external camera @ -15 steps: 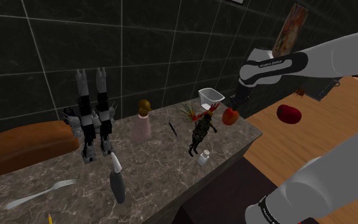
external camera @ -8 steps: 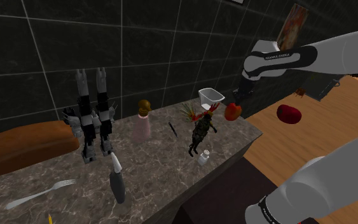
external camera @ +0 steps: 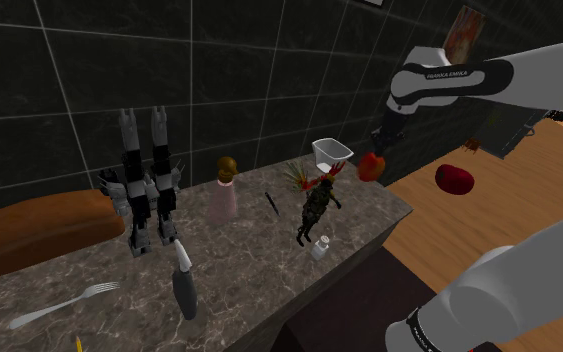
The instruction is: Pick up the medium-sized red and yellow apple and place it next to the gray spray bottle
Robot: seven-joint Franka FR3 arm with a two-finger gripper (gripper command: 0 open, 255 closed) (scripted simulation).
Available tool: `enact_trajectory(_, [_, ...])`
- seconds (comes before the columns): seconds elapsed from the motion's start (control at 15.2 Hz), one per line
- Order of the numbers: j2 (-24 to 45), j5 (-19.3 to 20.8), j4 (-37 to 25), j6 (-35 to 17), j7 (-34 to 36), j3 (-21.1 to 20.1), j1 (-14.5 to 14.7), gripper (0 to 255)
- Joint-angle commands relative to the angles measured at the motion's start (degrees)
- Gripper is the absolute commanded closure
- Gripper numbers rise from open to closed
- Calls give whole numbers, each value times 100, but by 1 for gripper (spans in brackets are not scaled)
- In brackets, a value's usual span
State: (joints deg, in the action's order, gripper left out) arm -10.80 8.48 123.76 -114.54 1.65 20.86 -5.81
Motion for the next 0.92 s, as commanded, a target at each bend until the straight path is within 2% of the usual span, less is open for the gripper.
enact_trajectory(0.0, [-48,4,-118,166,10,-20,8,255])
enact_trajectory(0.86, [-159,-15,-999,1155,-38,-83,34,255])
